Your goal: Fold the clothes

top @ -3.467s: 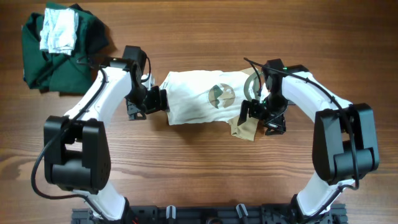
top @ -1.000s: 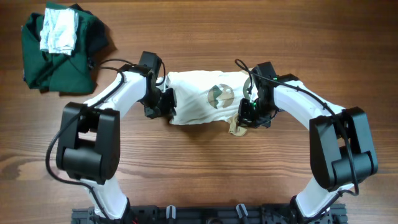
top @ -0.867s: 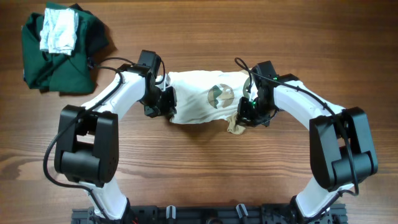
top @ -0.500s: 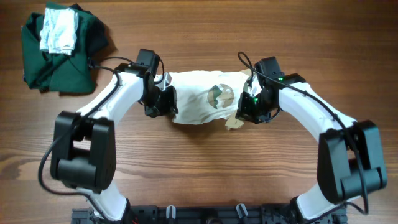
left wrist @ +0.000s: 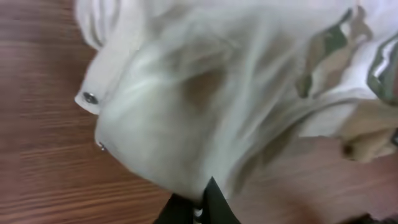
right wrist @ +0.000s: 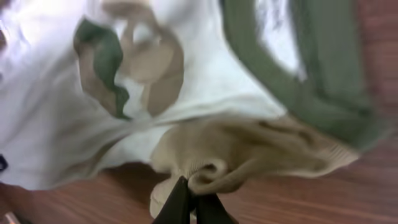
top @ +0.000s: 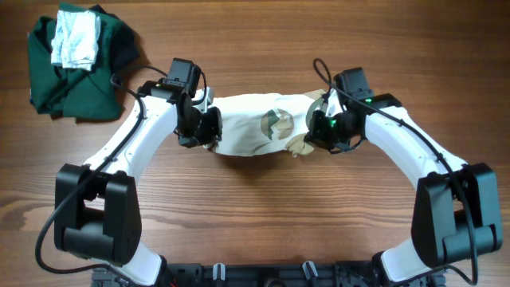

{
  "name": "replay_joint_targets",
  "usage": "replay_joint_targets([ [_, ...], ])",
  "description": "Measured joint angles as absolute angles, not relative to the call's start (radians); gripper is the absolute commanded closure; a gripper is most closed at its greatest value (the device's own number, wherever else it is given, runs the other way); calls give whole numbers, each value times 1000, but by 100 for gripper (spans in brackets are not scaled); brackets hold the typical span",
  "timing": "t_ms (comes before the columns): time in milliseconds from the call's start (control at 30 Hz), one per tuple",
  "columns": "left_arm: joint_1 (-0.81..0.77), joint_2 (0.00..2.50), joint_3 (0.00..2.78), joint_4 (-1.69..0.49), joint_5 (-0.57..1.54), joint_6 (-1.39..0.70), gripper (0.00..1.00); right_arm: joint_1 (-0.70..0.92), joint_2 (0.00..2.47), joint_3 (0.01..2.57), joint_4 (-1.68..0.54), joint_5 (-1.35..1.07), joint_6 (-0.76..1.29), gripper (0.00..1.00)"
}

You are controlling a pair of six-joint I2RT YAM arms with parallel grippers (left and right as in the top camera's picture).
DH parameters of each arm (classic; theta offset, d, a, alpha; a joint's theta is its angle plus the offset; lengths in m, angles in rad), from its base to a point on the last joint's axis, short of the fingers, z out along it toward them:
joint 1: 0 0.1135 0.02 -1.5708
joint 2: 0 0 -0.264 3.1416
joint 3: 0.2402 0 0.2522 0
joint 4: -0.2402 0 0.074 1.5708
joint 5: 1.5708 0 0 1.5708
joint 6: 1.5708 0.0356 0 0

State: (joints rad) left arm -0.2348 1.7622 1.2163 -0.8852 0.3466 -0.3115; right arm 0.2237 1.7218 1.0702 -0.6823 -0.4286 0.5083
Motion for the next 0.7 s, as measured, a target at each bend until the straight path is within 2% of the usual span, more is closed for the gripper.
replay_joint_targets([
  [467, -235, 1762, 1216, -733, 186, -308, 92, 217, 1722, 1070, -503, -448, 524, 96],
  [600, -235, 1762, 1216, -690, 178, -302, 82, 217, 1722, 1070, -474, -449, 524, 96],
  [700, -235, 1762, 1216, -656, 175, -300, 82, 217, 1722, 1070, -442, -449, 524, 96],
])
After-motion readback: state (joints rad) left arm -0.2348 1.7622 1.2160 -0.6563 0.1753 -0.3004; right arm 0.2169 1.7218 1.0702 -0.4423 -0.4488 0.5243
